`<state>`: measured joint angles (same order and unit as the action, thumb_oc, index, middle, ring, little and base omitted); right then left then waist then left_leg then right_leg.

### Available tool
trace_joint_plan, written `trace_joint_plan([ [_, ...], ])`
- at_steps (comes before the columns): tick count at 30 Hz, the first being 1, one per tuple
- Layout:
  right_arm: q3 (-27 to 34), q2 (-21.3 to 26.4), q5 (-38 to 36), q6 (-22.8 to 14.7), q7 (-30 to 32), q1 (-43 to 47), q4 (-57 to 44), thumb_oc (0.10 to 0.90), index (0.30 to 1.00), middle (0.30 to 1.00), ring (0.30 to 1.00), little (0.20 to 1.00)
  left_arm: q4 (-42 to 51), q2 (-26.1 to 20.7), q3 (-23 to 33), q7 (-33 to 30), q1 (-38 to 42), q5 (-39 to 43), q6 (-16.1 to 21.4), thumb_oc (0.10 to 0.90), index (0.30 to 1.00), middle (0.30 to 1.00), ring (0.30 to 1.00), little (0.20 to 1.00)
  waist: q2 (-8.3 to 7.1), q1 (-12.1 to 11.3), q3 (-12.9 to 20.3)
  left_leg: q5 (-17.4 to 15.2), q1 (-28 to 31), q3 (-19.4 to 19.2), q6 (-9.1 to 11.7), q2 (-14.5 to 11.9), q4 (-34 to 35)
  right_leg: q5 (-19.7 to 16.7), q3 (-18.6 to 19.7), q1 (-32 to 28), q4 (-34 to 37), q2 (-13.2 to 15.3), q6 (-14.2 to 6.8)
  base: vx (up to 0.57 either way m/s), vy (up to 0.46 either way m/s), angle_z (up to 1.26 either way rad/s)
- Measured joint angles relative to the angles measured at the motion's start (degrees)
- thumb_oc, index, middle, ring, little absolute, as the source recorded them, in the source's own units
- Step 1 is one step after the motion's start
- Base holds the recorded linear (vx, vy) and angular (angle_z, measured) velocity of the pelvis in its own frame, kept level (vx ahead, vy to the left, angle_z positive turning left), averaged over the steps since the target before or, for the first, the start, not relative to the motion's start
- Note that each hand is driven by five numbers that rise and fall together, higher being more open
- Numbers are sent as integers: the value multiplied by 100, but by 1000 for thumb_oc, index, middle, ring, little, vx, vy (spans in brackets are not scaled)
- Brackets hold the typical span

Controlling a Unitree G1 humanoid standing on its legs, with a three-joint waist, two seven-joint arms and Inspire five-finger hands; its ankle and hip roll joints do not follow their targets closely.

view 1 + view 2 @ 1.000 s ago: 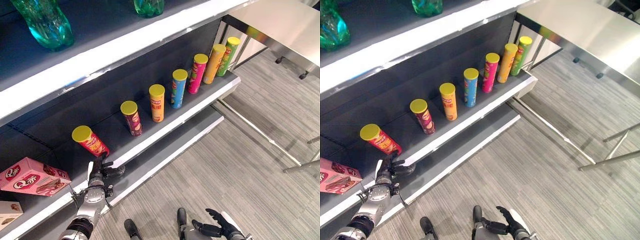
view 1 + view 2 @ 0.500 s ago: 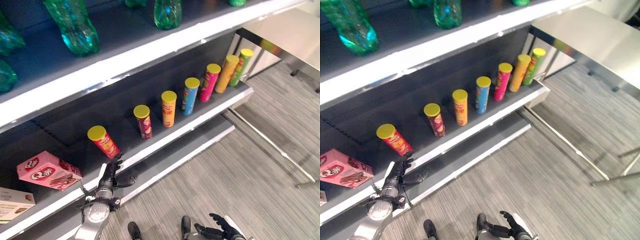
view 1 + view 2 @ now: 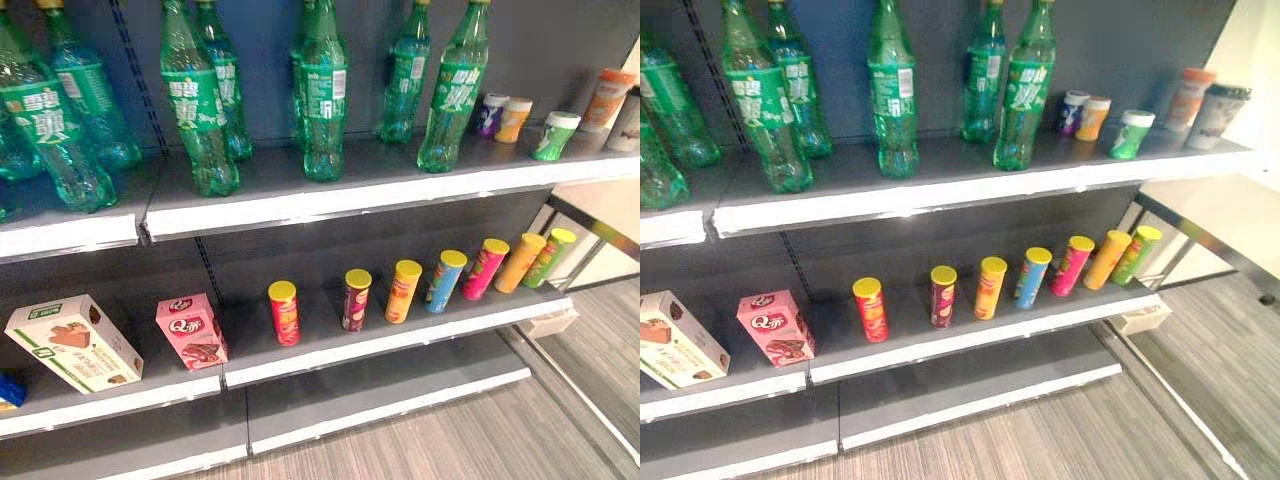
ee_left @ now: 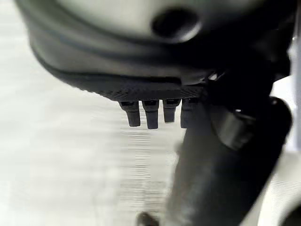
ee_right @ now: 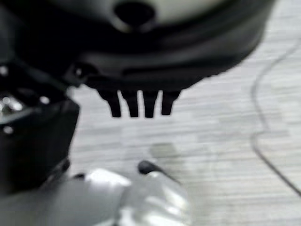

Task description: Put the goods on the table back onto the shelves and tidy them up.

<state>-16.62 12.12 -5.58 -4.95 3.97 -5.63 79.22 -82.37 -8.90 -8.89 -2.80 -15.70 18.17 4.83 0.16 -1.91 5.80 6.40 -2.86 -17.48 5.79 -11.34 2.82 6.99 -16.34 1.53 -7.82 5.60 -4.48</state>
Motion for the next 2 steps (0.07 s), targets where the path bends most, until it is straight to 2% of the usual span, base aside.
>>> trace_joint_plan([
  [2, 35, 1, -2, 33, -35, 39, -101, 800, 900, 900, 900, 900, 197, -169, 91, -29, 136, 34, -2, 800, 900, 900, 900, 900, 4, 1, -14, 82, -48, 48, -80, 72, 43, -10, -41, 126, -63, 59, -52, -14, 49, 13],
])
